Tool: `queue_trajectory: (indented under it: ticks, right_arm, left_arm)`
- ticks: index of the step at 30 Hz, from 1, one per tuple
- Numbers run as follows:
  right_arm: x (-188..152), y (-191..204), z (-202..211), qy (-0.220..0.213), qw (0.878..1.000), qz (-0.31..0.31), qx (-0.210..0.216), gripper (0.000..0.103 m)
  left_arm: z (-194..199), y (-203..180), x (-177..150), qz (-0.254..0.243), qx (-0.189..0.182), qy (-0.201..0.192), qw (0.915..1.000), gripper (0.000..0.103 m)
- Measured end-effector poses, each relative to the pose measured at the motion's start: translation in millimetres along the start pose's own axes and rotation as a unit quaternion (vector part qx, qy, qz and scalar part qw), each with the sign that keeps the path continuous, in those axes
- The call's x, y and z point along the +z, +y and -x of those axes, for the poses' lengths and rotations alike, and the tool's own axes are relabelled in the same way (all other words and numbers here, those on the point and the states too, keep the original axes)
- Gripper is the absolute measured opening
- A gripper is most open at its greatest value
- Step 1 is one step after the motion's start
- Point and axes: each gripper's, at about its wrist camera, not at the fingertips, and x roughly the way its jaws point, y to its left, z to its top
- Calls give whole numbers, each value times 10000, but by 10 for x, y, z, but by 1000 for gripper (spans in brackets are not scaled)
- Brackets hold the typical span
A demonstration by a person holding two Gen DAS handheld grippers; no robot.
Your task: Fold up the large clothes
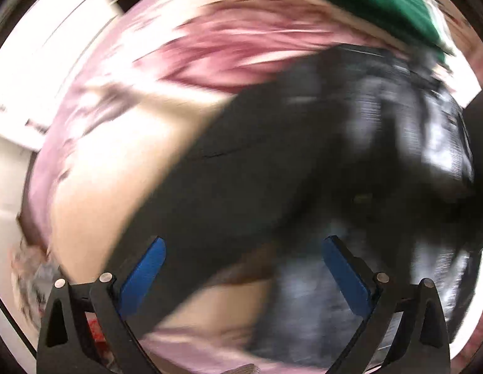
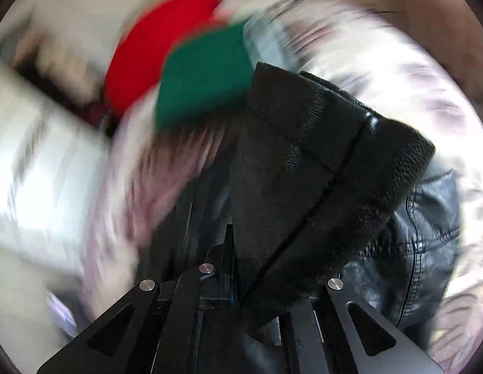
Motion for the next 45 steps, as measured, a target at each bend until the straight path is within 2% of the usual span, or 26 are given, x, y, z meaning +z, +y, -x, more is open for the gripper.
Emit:
queue_trajectory:
  ticks: [3, 6, 7, 8, 9, 11, 14, 16, 17, 19, 21, 23, 25, 26, 27, 28, 30, 32, 35, 36, 38, 39, 41, 43, 44, 45]
  right_arm:
    - [-738, 747, -575, 951, 9874, 1242, -225, 6]
    - [-1399, 1011, -863, 1488, 9651, 2037, -709, 9]
    - [-1552, 1074, -943, 1726, 9570, 2165, -865, 14]
    - [-1626, 1102, -979, 1860, 9511, 2249, -1011, 24]
    - [-1715, 1160, -991, 2072, 9452, 2293, -1055, 40]
    - [-1847, 1292, -891, 2491, 9385, 2239, -836, 57]
    - [-2033, 1378, -600, 2924, 9334, 2020, -488, 60]
    - [-1996, 1304, -394, 3012, 9410, 1507, -316, 60]
    - [-1885, 1206, -260, 2878, 9518, 1038, -232, 60]
    - [-1565, 888, -62, 2408, 9700, 189, -255, 60]
    - [-1199, 384, 53, 1847, 9793, -684, -467, 60]
    - [-881, -207, 123, 1190, 9743, -1744, -786, 60]
    - [-710, -610, 52, 992, 9640, -2301, -891, 59]
    - [-648, -772, -15, 1048, 9600, -2421, -934, 48]
    - [-599, -846, -139, 1163, 9562, -2370, -1264, 26]
    - [-563, -888, -269, 1331, 9510, -2118, -1816, 21]
    - [-543, -915, -471, 1472, 9392, -1706, -2592, 21]
    - [-586, -908, -585, 1590, 9324, -1779, -2716, 21]
    - [-636, -603, -510, 1596, 9267, -1581, -3013, 25]
    - [-598, -533, -454, 1599, 9274, -1485, -3039, 38]
    - [-775, -144, -251, 1444, 9432, -1490, -2595, 59]
    - [-870, -9, -157, 1424, 9494, -1540, -2336, 60]
    - [-1116, 310, -73, 1507, 9561, -1619, -1925, 60]
    - [-1361, 561, -54, 1628, 9574, -1694, -1677, 60]
    - [-1503, 697, -69, 1685, 9588, -1738, -1490, 60]
    - [-1628, 810, -100, 1696, 9594, -1770, -1394, 60]
  left_arm:
    - [7, 408, -122, 310, 133, 90, 9994, 103]
    - [-31, 698, -234, 403, 178, 143, 9989, 103]
    - [-33, 774, -321, 406, 179, 172, 9989, 103]
    - [-35, 799, -415, 411, 171, 247, 9987, 103]
    - [-55, 856, -513, 459, 143, 379, 9981, 103]
    - [-95, 981, -654, 639, 2, 604, 9961, 103]
    - [-174, 1135, -838, 864, -183, 904, 9920, 103]
    - [-172, 1246, -1008, 969, -289, 1078, 9890, 103]
    - [-189, 1313, -1057, 1027, -326, 1149, 9875, 103]
    - [-247, 1400, -1159, 1155, -435, 1236, 9846, 103]
    - [-316, 1454, -1202, 1240, -462, 1293, 9827, 103]
    - [-370, 1467, -1206, 1282, -504, 1302, 9819, 103]
    - [-380, 1439, -1199, 1310, -543, 1281, 9816, 103]
    - [-391, 1416, -1181, 1312, -584, 1259, 9816, 103]
    - [-392, 1394, -1175, 1312, -598, 1247, 9817, 103]
    - [-401, 1373, -1168, 1307, -618, 1238, 9817, 103]
    - [-416, 1289, -1178, 1285, -658, 1248, 9816, 103]
    - [-428, 1266, -1210, 1377, -793, 1336, 9782, 103]
    - [-516, 1321, -1266, 1962, -1299, 1572, 9591, 103]
    - [-573, 1377, -1306, 2364, -1655, 1687, 9425, 103]
    - [-674, 1480, -1380, 3012, -2135, 1835, 9111, 103]
    - [-767, 1559, -1447, 3529, -2511, 1850, 8822, 103]
    - [-899, 1700, -1561, 4265, -2884, 1672, 8408, 103]
    - [-1013, 1808, -1658, 4873, -2985, 1523, 8063, 99]
    - [-1121, 1893, -1751, 5342, -2990, 1491, 7765, 94]
    - [-1200, 1968, -1829, 5697, -2940, 1432, 7540, 87]
